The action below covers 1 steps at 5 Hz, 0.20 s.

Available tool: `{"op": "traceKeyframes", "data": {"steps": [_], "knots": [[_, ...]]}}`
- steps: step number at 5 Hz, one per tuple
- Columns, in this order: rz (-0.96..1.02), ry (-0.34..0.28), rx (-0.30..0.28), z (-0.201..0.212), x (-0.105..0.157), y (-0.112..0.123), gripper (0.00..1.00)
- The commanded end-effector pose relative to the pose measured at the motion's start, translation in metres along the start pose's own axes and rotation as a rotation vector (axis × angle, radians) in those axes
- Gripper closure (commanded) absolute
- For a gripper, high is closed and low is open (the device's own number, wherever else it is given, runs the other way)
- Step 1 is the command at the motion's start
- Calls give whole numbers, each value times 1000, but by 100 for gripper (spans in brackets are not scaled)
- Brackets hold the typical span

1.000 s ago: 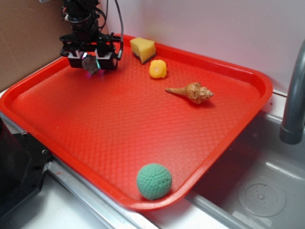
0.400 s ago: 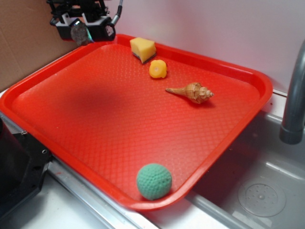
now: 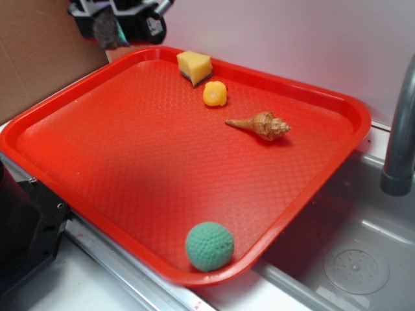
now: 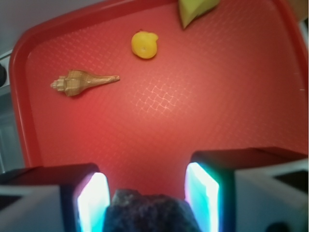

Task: Grab the rock.

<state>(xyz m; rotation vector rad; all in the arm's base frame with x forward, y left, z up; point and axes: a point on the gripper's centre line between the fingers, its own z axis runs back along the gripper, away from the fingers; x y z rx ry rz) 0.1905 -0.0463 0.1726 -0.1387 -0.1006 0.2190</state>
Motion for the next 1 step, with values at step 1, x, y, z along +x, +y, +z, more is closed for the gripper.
{"op": "traceKeyframes", "data": {"steps": [1], "knots": [[45, -40, 28, 17, -19, 3, 100]]}}
